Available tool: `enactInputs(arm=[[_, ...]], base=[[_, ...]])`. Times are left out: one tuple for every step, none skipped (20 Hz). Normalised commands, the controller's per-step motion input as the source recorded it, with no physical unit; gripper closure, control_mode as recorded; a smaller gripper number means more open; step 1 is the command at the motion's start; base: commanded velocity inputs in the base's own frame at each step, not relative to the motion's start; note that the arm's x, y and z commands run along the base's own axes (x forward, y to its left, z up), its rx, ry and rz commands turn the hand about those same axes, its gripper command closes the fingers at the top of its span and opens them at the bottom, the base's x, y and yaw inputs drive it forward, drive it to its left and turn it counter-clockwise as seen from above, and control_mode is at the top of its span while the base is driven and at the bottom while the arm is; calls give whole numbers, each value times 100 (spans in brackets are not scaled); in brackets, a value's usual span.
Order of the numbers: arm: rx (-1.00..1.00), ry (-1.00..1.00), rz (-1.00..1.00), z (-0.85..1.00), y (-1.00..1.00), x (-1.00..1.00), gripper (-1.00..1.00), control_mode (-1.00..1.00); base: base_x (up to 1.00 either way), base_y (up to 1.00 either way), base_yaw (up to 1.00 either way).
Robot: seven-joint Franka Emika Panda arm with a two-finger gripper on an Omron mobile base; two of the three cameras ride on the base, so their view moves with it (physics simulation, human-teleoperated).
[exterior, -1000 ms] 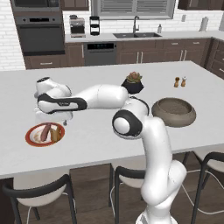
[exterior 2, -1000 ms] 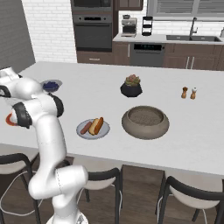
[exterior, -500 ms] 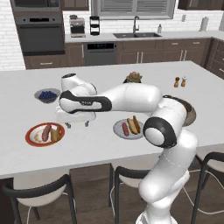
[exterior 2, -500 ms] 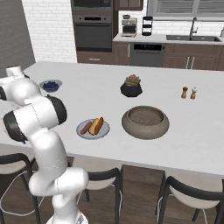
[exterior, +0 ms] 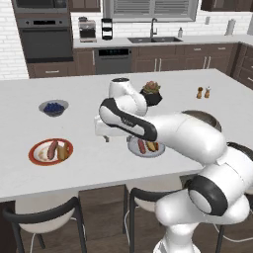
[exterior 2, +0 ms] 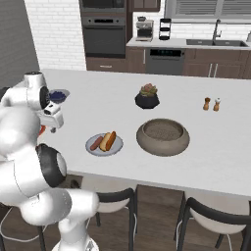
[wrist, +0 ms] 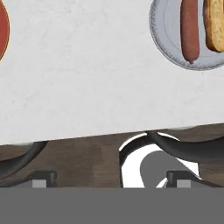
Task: Place one bun and one sausage from the bowl on each plate.
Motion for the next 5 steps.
enactInputs(arm=[[0, 0, 9, 33, -74, -59, -100, -100], [-1, 0, 1, 39, -45, -39, -100, -100], [-2, 0, 0, 44, -53, -41, -100, -100], [-1, 0, 1, 44, -56, -60, -100, -100], [-1, 0, 3, 53, -60, -67, -100, -100]], base=[[0, 0, 0], [0, 0, 0], [0, 0, 0], [0, 0, 0], [0, 0, 0]])
